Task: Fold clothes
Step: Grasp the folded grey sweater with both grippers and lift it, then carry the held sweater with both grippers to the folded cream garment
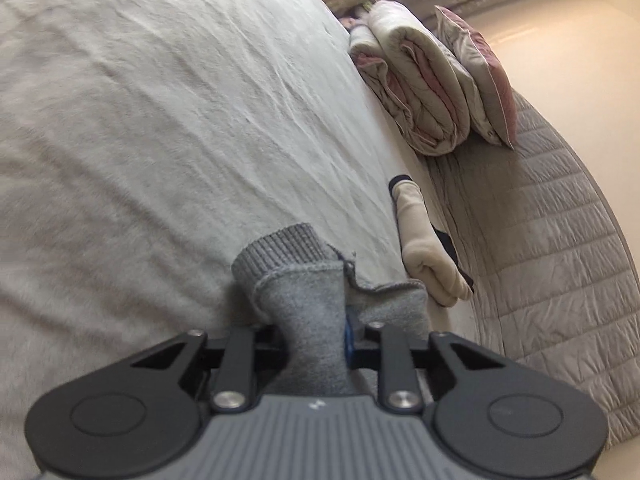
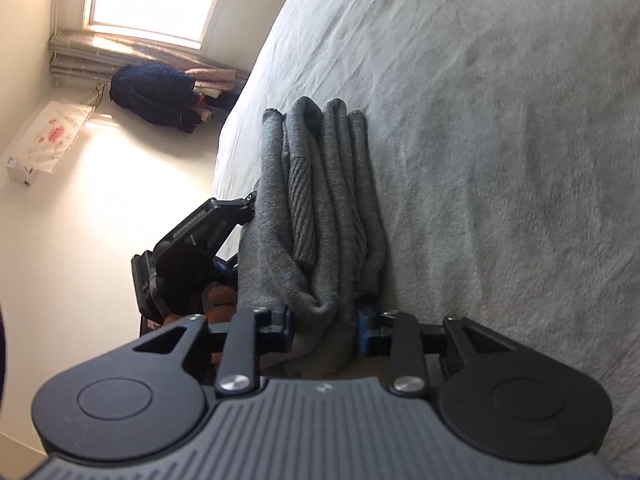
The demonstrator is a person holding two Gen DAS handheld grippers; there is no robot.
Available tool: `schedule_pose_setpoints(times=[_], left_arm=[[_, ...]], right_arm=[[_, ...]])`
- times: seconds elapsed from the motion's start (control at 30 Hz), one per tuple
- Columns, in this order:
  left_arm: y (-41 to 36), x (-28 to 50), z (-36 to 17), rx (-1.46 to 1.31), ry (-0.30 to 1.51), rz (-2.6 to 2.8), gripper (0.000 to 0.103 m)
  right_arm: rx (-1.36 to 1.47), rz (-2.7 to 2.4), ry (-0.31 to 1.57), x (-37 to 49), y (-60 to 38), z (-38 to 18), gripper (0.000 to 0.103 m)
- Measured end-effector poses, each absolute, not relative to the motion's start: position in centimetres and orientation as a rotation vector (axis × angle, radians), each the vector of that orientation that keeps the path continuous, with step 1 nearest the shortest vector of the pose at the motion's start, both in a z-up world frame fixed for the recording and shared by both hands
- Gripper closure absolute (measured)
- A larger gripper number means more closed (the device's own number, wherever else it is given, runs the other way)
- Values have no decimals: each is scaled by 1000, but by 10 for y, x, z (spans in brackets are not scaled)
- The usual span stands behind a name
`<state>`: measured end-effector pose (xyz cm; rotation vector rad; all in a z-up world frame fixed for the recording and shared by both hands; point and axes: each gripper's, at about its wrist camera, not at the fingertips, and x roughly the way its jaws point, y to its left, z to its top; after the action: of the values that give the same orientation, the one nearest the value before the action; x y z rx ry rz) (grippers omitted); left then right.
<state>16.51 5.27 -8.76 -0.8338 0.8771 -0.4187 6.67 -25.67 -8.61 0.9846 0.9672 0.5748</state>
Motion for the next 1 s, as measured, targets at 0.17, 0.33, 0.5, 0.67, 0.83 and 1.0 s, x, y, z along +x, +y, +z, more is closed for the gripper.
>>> schedule_pose_setpoints(times=[0.17, 0.33, 0.5, 0.67, 0.83, 1.0], left_arm=[[46, 138, -62, -782, 860, -336, 84], [42, 102, -53, -776, 904, -294, 85], [33, 60, -54, -803, 943, -283, 86], [24, 37, -55, -822, 989, -311, 85], [23, 37, -46, -701, 990, -342, 77], [20, 38, -26, -468, 952, -387, 68]], right_arm=[[1017, 565, 1015, 66, -276, -79, 75], [1084, 538, 1012, 62, -310, -73, 77], [1081, 506, 997, 52, -323, -63, 77], [1090, 463, 1001, 55, -335, -69, 77], [1085, 419, 1020, 52, -333, -77, 72], [1044, 414, 985, 46, -334, -65, 49]])
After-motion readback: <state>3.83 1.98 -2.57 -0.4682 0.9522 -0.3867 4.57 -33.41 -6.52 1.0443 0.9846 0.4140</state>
